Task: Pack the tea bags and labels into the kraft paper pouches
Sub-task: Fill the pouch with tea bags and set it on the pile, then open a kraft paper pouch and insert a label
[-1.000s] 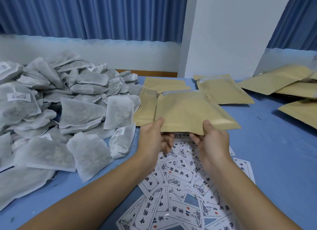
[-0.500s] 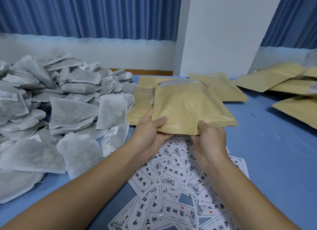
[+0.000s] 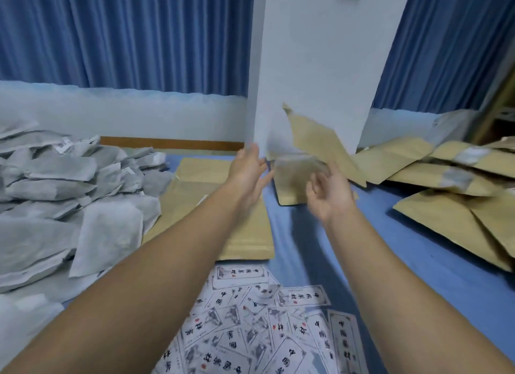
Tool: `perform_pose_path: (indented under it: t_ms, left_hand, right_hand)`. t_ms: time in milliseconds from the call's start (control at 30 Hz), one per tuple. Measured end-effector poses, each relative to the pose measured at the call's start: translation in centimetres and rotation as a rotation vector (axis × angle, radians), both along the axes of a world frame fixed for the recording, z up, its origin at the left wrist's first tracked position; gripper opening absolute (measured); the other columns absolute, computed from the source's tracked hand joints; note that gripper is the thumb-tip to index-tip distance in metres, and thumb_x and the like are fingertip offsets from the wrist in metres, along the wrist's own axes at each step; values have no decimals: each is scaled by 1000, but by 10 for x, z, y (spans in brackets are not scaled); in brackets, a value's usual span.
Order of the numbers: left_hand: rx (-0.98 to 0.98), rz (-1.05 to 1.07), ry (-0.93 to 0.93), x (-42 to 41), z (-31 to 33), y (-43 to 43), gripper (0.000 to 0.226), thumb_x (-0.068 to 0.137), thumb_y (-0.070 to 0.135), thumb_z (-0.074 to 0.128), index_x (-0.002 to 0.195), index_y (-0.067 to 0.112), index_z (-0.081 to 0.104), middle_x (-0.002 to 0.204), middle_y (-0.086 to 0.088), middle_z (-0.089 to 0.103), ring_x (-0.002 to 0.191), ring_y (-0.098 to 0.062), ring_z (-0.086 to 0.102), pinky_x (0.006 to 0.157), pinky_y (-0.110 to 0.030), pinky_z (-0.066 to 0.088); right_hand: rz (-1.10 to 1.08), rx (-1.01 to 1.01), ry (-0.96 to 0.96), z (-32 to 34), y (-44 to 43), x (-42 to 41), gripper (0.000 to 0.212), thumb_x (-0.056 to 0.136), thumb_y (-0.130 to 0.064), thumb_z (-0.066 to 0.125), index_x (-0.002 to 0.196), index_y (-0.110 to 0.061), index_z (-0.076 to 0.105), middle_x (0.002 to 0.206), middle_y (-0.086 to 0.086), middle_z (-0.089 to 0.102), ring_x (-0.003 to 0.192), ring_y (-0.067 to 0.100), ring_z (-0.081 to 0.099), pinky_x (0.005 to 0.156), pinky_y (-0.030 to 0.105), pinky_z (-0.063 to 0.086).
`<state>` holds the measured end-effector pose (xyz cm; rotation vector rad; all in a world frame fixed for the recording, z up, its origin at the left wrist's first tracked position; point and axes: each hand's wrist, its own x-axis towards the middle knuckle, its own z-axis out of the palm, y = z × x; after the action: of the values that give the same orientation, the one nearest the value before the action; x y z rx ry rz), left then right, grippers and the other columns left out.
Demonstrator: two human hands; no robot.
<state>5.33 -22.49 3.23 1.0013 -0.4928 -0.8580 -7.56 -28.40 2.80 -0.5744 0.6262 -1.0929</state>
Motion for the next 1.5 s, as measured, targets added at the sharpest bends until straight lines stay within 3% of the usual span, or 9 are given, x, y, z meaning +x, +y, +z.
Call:
perform_pose_path:
  t_ms: [133,233,367,500,600,867,1200,1300,1500]
  left_hand:
    - [410,85,-1020,20,-34,20,45,103,12,42,148,9,44,132,-11,61,113,-24,60,100,-32,46]
    - [533,24,-1382,40,-58,56,36,102,14,41,134,9,57,134,-14,62,125,-30,56,104,-35,43]
    - [614,-108,-1593,54,-71,113,23,102,35,44,84,20,49,84,-1,60,87,-31,58,73,-36,41]
    - [684,-353,-1850,66,-72,152,69,90,66,53,133,11,48,131,-11,49,127,-30,44,105,-43,38]
    - [716,-418,-1914,71,-75,168,93,88,69,53,155,11,24,161,-12,22,149,-22,18,119,-44,25]
    - [607,-330,-2200,76,-82,178,55,102,54,36,132,9,45,137,-11,45,130,-26,44,100,-44,43]
    - [643,-304,-2371,67,-76,181,26,104,31,36,115,10,44,109,-11,54,92,-27,55,73,-41,47]
    - [645,-138,-2360,66,-73,181,21,104,30,34,111,13,44,96,-8,62,74,-32,61,60,-36,40]
    - [88,555,-1926,39,-80,200,25,90,14,63,115,10,65,118,-6,62,104,-28,58,85,-39,45]
  right_hand:
    - [61,-324,432,-29,22,29,14,89,-13,61,83,-1,59,73,5,43,68,17,43,60,30,34]
    - [143,-705,753,-48,51,46,22,98,-13,56,114,-3,68,100,1,70,94,15,64,88,28,48]
    - [303,-1184,1163,-73,89,49,30,98,-13,50,125,-16,63,122,5,70,115,25,62,101,31,47]
    - [298,-1460,1330,-89,106,37,25,103,-17,39,122,-18,55,125,5,63,116,31,57,94,42,47]
    - [277,-1632,1461,-99,109,32,41,108,-20,32,147,-16,44,161,0,34,149,16,28,115,35,26]
    - [568,-1674,1582,-92,118,20,86,93,-74,38,156,-18,24,168,-4,10,151,13,15,121,44,19]
    - [525,-1966,1749,-68,128,23,35,105,-38,42,125,-11,51,128,4,51,107,28,59,77,37,47]
    - [484,-1957,1790,-65,127,24,14,100,-18,47,114,-13,47,106,9,59,81,33,57,60,34,33]
    - [237,-1727,1641,-62,120,10,12,101,-10,43,92,-16,50,67,7,50,63,35,52,55,39,47]
